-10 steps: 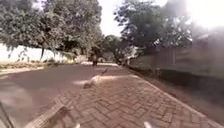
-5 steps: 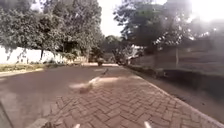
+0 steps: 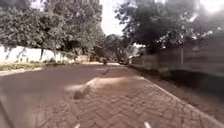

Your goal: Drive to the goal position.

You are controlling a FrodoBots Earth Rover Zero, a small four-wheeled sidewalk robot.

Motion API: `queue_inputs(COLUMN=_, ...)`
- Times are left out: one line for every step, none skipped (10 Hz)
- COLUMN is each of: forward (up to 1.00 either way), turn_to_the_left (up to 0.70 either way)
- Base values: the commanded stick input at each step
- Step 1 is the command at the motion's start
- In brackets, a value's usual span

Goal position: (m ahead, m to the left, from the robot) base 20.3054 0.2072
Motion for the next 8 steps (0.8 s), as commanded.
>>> queue_inputs(forward=0.70, turn_to_the_left=0.00)
queue_inputs(forward=0.70, turn_to_the_left=0.00)
queue_inputs(forward=0.70, turn_to_the_left=0.00)
queue_inputs(forward=0.70, turn_to_the_left=0.00)
queue_inputs(forward=0.70, turn_to_the_left=0.00)
queue_inputs(forward=0.70, turn_to_the_left=0.00)
queue_inputs(forward=0.70, turn_to_the_left=0.00)
queue_inputs(forward=0.70, turn_to_the_left=0.00)
